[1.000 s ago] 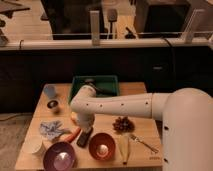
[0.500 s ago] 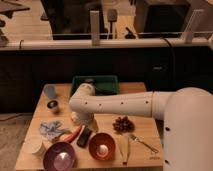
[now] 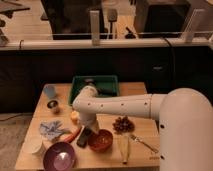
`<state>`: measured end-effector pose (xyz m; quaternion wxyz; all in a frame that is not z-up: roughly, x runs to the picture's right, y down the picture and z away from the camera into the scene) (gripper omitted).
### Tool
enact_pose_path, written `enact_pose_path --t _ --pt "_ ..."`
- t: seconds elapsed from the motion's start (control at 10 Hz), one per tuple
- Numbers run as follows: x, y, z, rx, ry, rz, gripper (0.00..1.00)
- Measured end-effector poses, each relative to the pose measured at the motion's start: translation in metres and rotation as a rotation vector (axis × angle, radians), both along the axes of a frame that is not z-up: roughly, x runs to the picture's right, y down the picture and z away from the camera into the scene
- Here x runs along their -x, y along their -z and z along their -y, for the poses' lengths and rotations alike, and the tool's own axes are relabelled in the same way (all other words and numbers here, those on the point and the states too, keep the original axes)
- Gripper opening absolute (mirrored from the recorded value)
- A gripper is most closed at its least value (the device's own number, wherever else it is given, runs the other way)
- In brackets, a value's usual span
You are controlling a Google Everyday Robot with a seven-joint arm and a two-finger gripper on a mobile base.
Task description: Place eraser in purple bowl
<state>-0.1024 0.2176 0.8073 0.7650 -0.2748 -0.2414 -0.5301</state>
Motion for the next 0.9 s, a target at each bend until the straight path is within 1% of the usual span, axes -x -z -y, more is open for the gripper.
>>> enact_pose_path --t 0.1,0.2,0.3,0.4,0.6,0.8,0.9 --pt "-0.001 -0.005 -0.004 0.006 0.000 0.000 0.66" --pt "-0.004 -0.005 -0.006 0.006 -0.005 -0.004 0.70" --pt "-0.007 -0.003 -0.007 0.005 -0.010 -0.012 0.73" --pt "-0.008 0.003 -0.004 -0.003 -0.018 -0.019 0.73" --pt "-0.009 0.030 0.011 -0.036 -0.029 -0.032 0.73" --pt "-0.005 0.057 0.027 -0.073 -0.025 -0.032 0.73" --pt "0.000 0.064 0.033 -0.079 -0.026 -0.025 0.73"
